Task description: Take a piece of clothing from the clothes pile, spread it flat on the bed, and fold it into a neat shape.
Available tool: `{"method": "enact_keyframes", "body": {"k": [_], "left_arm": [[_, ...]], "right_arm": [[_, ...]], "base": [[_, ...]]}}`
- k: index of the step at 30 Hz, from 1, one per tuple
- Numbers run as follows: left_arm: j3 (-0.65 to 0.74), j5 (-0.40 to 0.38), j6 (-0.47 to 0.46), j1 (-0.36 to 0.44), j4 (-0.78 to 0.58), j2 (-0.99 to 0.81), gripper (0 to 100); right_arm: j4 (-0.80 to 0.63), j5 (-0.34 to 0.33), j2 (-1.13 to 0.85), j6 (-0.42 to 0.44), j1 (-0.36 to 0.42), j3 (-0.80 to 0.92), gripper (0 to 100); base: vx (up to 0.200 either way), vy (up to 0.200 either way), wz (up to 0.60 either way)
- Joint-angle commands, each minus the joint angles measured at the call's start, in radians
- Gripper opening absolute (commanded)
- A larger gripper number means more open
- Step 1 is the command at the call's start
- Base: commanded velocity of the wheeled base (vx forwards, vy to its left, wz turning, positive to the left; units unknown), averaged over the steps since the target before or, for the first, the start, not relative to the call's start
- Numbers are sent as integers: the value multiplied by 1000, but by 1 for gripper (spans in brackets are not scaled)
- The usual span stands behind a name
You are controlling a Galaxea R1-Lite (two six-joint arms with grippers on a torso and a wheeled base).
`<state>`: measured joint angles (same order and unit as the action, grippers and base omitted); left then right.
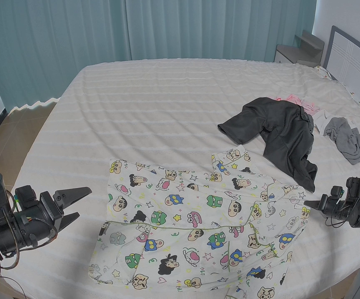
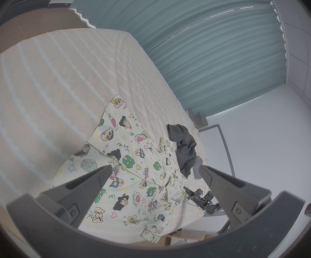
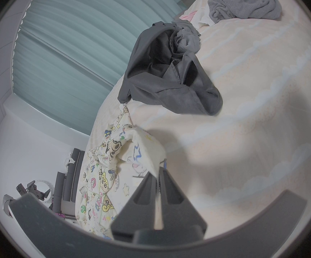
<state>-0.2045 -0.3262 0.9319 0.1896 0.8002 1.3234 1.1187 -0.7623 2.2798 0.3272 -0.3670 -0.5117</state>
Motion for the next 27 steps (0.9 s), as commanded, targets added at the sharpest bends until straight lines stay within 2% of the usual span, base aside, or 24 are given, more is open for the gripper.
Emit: {"method": "enact_keyframes", "body": {"k": [1,3,8,12,16,19,27], "left_arm": [[13,1,-1,34,1,33,100],[25,3,-4,57,1,45,100],[71,12,-8,194,-3,146,100],[99,49,-59,226,-15,214,100],[134,151,-136,246,-24,329,100],[125,202,-125,268,-18,393,100],[96,276,-104,369,-13,500,100]], "right_arm": [[13,0,7,3,-3,7,100],[18,-2,6,3,-3,10,100],[33,-8,9,6,-4,27,100],[33,-9,14,6,-4,27,100],[32,-9,15,7,-4,27,100],[33,-9,14,23,-1,28,100],[59,-9,15,56,-1,32,100]], "base": [[0,0,0],[0,0,0],[0,0,0],[0,0,0],[0,0,0],[0,0,0],[0,0,0]]}}
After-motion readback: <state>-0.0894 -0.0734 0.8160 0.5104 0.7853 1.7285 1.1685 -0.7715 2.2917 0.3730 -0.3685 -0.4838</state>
